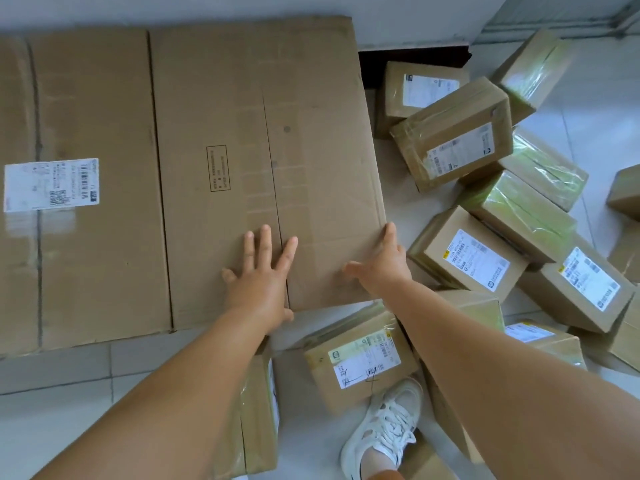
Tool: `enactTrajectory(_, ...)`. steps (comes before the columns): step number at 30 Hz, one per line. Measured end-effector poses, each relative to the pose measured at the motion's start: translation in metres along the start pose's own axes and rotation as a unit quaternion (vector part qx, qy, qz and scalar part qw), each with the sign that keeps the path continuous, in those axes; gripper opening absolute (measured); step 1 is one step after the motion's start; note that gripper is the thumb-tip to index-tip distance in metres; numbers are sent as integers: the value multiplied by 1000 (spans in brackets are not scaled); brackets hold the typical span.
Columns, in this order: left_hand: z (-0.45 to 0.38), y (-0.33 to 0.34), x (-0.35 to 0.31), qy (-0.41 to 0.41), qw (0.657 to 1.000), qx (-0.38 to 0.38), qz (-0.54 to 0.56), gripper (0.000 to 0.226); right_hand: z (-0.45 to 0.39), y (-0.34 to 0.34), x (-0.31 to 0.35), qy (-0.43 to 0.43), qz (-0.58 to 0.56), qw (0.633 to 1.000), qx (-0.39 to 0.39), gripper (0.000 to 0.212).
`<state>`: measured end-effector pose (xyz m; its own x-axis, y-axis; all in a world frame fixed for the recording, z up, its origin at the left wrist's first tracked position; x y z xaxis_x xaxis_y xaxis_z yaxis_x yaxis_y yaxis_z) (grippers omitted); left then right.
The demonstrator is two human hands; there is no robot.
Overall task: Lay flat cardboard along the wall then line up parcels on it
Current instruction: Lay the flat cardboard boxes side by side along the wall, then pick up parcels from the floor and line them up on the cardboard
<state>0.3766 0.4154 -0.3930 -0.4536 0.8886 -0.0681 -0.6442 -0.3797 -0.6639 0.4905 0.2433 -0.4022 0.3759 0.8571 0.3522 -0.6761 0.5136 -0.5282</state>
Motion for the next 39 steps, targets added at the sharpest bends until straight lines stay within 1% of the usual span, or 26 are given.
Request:
enactTrajectory(2,1,-2,1,-1,1000,2,23,119,4,0,-3,1,-21,1000,4,103)
enactTrajectory(5,3,-11,4,-3,995,-11,103,111,13,-2,-8,-2,-45,999,-6,100)
enactTrajectory(9,23,-17,15,-30,976,-67,206,102,36,-1,-23,7,-94,995,-33,99)
enactTrajectory(11,37,-13,21,-38,967,-94,236,101,51,1,-36,25,-120,991,-49,99)
enactTrajectory(13,51,-8,23,-31,963,-110,243,101,66,5,-50,52,-142,986,-66,100)
enactTrajectory(15,64,2,20,-5,964,-111,242,102,84,15,-68,87,-166,979,-77,101)
enactTrajectory(20,92,16,-15,85,974,-91,188,101,122,38,-111,129,-223,962,-95,104)
enactTrajectory(24,98,35,-47,111,979,-62,160,103,134,35,-147,152,-250,950,-112,105)
enactTrajectory(29,89,66,-109,149,977,-16,155,109,125,2,-202,170,-221,949,-149,109)
enactTrajectory(31,80,73,-137,158,975,-6,155,110,117,-18,-214,156,-182,957,-165,110)
enactTrajectory(35,61,81,-180,160,977,-2,139,109,85,-62,-198,61,-3,980,-187,111)
enactTrajectory(37,52,85,-195,160,980,3,123,109,64,-78,-181,15,81,980,-182,106)
enactTrajectory(39,41,89,-210,164,980,17,116,109,44,-87,-173,-8,147,976,-162,98)
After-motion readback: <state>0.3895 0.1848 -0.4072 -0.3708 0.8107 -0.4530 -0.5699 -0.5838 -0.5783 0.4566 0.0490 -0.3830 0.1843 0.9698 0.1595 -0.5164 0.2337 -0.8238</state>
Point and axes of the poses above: each hand's wrist, its own z-axis away from the middle knuckle, its own y-axis out of the palm, x = y × z, the point moved 9 cm from there along -z, towards the middle knuckle, and after that the axes turned 1 degree about z, right-handed, at the moved point
